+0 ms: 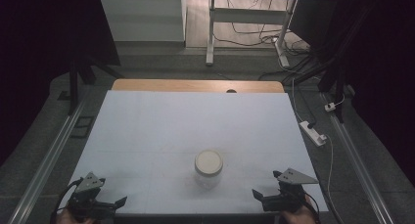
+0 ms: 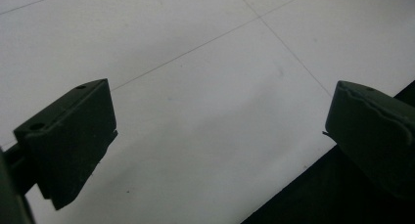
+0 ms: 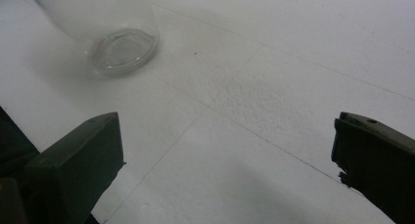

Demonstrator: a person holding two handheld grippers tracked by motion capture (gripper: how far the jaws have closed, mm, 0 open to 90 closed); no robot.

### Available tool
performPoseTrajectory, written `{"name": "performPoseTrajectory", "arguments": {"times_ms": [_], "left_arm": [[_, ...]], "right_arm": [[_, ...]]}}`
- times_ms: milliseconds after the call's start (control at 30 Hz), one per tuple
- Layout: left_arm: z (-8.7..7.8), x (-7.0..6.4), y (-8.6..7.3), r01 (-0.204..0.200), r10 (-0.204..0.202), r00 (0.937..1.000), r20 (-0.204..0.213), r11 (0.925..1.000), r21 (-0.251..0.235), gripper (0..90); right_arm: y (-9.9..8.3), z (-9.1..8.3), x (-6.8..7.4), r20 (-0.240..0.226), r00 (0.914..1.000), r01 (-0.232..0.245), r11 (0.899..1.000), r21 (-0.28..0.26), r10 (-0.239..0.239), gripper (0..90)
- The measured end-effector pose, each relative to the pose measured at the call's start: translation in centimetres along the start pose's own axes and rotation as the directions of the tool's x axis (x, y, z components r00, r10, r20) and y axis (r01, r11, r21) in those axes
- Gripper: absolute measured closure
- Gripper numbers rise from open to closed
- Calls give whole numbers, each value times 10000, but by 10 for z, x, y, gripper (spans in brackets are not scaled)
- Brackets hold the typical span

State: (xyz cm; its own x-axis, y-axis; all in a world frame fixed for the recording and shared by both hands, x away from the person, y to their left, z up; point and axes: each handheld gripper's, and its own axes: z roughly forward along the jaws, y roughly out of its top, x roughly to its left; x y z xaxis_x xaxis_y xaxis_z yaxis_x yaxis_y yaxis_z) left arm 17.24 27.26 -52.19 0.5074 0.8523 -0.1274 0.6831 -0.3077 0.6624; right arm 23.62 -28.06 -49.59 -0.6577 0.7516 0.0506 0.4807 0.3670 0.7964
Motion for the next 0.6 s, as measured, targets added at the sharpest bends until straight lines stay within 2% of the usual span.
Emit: {"name": "performPoseTrajectory", "arguments": {"times_ms": [333, 600], "left_arm": [[-1, 2, 0, 72, -68, 9998, 165, 9997, -216, 0], [-1, 3, 0, -33, 45, 9995, 318, 9993, -378, 0]], "right_arm": [[1, 2, -1, -73, 10000, -54, 9998, 194, 55, 0], [1, 3, -1, -116, 9999, -57, 9996, 286, 60, 0]]}}
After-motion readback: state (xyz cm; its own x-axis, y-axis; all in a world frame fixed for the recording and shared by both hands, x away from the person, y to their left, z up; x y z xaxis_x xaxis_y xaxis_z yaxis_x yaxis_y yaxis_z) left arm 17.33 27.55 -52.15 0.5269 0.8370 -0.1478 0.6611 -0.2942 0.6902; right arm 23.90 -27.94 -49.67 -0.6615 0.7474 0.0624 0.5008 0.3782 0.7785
